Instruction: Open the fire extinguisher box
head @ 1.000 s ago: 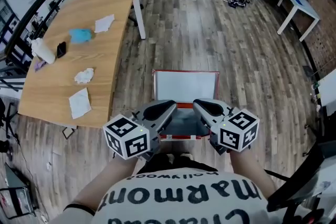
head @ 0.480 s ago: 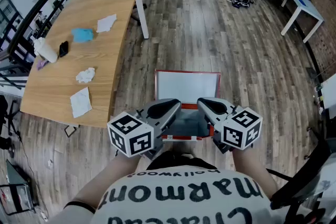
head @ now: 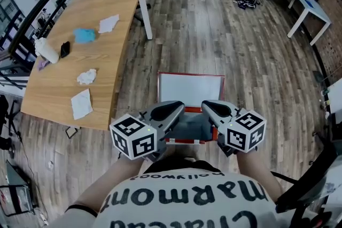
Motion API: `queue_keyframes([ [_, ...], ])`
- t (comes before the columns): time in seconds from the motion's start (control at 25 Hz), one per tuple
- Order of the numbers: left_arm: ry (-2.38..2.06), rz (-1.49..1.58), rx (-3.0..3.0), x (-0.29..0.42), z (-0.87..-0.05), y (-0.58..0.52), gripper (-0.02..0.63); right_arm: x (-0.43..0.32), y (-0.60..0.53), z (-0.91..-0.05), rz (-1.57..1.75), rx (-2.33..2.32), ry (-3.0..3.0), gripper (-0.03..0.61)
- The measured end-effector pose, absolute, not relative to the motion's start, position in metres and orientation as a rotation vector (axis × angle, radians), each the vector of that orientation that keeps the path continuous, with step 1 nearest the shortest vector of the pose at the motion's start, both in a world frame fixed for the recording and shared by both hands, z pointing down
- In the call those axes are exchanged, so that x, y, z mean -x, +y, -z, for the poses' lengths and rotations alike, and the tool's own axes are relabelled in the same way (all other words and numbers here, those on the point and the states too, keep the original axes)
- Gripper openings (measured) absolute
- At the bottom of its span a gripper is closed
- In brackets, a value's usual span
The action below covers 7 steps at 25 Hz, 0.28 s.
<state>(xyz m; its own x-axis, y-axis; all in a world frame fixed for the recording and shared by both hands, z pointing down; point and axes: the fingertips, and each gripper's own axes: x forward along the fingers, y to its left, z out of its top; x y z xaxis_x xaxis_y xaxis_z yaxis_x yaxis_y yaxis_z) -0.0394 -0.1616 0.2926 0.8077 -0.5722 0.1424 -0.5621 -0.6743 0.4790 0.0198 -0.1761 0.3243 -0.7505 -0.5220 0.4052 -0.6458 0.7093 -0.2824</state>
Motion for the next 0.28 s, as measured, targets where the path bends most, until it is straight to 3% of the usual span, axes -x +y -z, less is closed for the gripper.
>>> queue_keyframes([
  [0.28, -0.848, 0.026, -2.479, 0.0396, -0.2944, -0.1663, 0.028, -0.0187, -0.1802, -0.3276, -0.592, -0.902, -2.622, 0.009],
])
